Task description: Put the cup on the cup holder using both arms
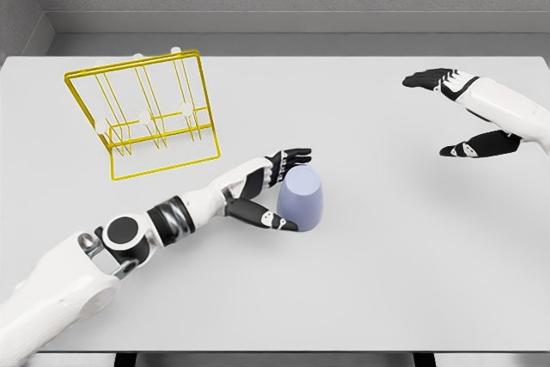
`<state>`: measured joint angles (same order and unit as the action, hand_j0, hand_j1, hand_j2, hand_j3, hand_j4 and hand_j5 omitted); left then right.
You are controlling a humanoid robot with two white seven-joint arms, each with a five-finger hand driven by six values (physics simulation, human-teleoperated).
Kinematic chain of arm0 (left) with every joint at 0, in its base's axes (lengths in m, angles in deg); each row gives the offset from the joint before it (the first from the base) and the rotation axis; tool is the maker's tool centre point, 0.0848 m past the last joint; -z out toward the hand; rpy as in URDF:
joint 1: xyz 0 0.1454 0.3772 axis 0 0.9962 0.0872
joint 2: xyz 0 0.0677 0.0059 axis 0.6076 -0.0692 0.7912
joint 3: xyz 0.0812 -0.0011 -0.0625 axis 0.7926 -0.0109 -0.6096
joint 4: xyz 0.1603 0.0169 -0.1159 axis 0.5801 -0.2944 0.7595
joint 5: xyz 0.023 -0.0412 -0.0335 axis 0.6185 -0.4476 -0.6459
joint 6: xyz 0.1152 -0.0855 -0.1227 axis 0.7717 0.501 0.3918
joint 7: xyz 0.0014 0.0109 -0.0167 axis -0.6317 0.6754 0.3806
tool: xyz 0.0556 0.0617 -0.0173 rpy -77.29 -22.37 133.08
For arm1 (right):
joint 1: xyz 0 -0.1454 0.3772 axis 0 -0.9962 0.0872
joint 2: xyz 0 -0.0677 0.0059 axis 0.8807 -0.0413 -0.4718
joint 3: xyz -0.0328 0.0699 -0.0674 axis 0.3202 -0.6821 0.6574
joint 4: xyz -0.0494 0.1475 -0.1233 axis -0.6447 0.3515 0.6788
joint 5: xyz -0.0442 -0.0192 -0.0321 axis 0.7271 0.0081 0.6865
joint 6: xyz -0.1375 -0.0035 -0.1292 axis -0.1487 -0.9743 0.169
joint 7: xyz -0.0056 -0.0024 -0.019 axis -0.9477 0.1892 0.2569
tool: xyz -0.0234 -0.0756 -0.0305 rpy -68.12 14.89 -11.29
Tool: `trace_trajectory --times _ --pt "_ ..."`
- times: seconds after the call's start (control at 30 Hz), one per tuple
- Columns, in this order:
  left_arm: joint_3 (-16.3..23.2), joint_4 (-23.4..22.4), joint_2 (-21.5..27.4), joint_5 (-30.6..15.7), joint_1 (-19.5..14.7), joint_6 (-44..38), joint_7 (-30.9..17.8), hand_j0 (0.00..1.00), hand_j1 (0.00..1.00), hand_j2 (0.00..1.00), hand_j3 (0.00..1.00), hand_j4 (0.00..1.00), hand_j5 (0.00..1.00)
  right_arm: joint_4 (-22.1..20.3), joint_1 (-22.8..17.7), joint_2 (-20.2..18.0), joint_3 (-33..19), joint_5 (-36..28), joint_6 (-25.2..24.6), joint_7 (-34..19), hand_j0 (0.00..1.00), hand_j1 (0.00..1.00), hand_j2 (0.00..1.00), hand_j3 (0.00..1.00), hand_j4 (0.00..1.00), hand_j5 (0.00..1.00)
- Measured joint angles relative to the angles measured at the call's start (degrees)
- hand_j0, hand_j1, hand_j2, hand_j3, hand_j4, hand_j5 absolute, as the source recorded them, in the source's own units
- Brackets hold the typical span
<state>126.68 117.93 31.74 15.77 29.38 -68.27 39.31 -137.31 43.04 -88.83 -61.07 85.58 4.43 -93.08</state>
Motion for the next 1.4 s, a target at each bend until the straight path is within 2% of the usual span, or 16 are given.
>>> trace_trajectory --times 0.43,0.5,0.53,0.67,1.03,1.4 --pt "0.4 -1.5 -1.8 -0.1 0.0 -0.4 0.0 1.0 1.0 1.0 1.0 1.0 1.0 0.1 0.0 0.0 0.0 0.0 0.0 0.0 1.0 1.0 1.0 1.0 1.0 1.0" --pt "0.2 -1.4 -2.1 -0.7 0.0 -1.1 0.2 0.85 0.85 0.85 0.85 0.85 0.85 0.1 0.0 0.1 0.0 0.0 0.0 0.0 1.0 1.0 1.0 1.0 1.0 1.0" --pt "0.2 -1.5 -2.2 -0.7 0.0 -1.2 0.3 0.73 0.73 0.73 0.73 0.73 0.73 0.1 0.0 0.1 0.0 0.0 0.0 0.0 1.0 1.0 1.0 1.0 1.0 1.0" --pt "0.3 -1.7 -2.7 -0.4 -0.2 -1.3 0.1 0.64 0.64 0.64 0.64 0.64 0.64 0.1 0.0 0.1 0.0 0.0 0.0 0.0 1.0 1.0 1.0 1.0 1.0 1.0" --pt "-1.0 -1.1 -2.9 -0.5 0.2 -1.2 0.0 0.65 0.65 0.65 0.65 0.65 0.65 0.1 0.0 0.1 0.0 0.0 0.0 0.0 1.0 1.0 1.0 1.0 1.0 1.0" --pt "-4.6 4.8 0.9 -0.5 0.4 -1.2 0.0 0.65 0.65 0.65 0.65 0.65 0.65 0.0 0.0 0.1 0.1 0.0 0.0 0.0 1.0 1.0 1.0 1.0 1.0 1.0"
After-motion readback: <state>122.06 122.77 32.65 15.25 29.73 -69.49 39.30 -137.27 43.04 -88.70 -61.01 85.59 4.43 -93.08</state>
